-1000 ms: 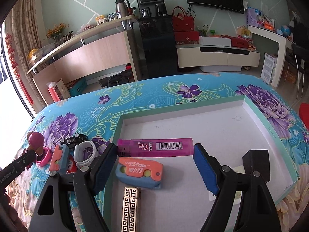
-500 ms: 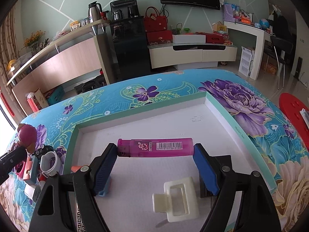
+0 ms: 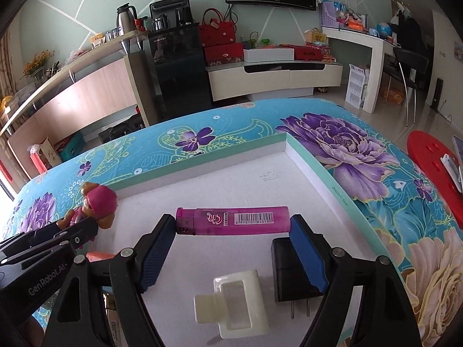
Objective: Organize rigid objects
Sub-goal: 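Lower the doll into the tray with the left tool while the right tool releases the lighter there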
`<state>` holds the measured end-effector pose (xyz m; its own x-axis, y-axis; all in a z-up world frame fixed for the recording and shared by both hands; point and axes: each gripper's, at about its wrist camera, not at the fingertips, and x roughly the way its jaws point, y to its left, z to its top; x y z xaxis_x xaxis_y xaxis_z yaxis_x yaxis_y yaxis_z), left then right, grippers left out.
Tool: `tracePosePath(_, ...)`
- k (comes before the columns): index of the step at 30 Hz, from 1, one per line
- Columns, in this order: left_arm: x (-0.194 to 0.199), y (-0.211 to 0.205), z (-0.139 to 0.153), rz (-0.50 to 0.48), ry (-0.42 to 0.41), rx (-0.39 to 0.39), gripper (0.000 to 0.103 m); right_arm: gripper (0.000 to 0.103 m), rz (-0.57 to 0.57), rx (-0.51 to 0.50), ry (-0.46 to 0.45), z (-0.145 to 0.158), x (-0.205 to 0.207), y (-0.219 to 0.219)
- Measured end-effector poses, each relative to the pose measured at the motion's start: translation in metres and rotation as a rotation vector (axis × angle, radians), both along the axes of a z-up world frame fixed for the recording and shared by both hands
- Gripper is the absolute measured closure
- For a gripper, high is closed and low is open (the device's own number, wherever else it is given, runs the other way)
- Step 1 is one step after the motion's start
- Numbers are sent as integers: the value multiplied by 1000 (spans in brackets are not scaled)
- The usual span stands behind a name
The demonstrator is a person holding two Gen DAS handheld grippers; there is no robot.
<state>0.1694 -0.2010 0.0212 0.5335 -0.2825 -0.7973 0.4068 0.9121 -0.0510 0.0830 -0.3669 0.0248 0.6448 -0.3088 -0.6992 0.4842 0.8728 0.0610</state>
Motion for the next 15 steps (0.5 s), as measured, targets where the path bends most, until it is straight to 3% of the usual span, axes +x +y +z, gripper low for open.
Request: tracePosePath(15,5,-9,-20,7,29,48,60,22,10,4,20,-4,2,0)
